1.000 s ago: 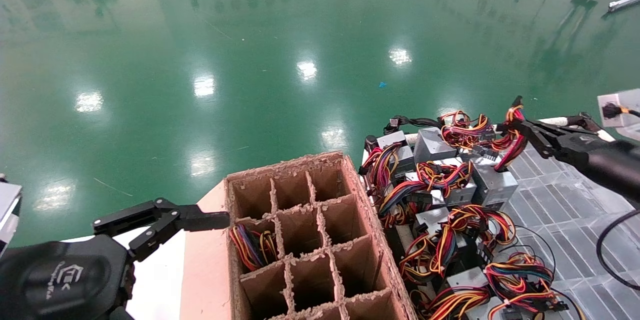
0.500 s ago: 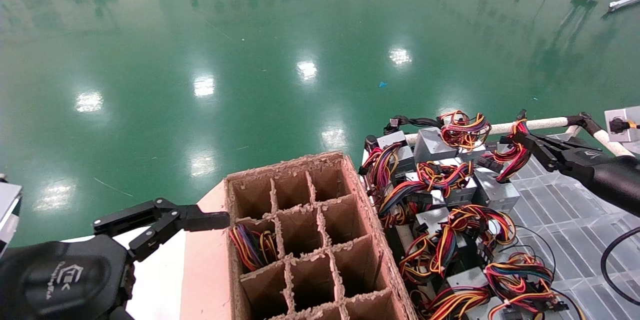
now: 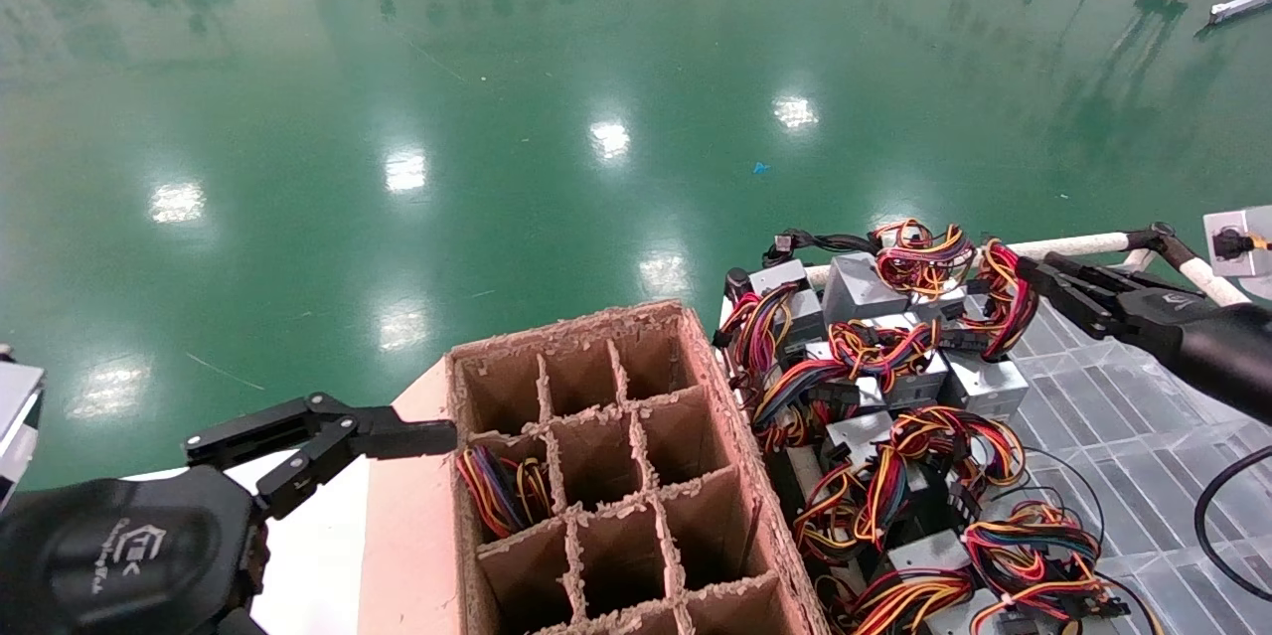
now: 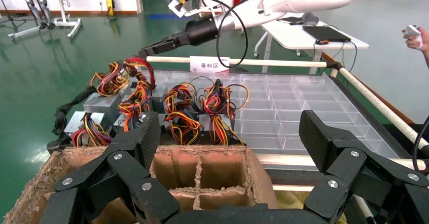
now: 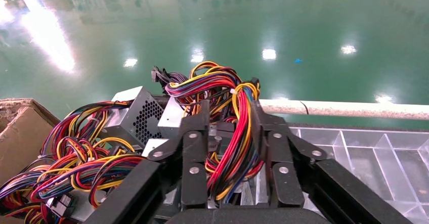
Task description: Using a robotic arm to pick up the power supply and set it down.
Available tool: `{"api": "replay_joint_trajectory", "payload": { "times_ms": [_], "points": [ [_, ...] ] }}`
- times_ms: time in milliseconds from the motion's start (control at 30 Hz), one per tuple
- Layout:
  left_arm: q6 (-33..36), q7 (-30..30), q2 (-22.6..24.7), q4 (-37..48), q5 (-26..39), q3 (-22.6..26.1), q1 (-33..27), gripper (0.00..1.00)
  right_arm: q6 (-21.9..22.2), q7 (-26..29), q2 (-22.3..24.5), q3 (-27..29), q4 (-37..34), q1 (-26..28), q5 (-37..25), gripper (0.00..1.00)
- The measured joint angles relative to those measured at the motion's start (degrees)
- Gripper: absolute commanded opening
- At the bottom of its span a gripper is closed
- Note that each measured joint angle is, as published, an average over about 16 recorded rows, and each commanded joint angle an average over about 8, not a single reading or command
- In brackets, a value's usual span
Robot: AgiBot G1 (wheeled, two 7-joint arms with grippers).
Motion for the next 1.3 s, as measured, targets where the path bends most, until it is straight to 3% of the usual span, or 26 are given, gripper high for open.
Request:
{"api": "replay_joint_trajectory", "payload": {
  "times_ms": [533, 1300],
  "points": [
    [0.0, 0.0, 0.0, 0.0, 0.0, 0.0, 0.0, 1.00, -3.8, 2.0, 0.7, 1.9, 6.2, 0.4, -2.0, 1.00],
    [0.0, 0.0, 0.0, 0.1, 0.0, 0.0, 0.0, 1.00, -11.2, 9.7, 4.7, 18.1, 32.5, -10.5, -10.5, 1.00]
  ]
}}
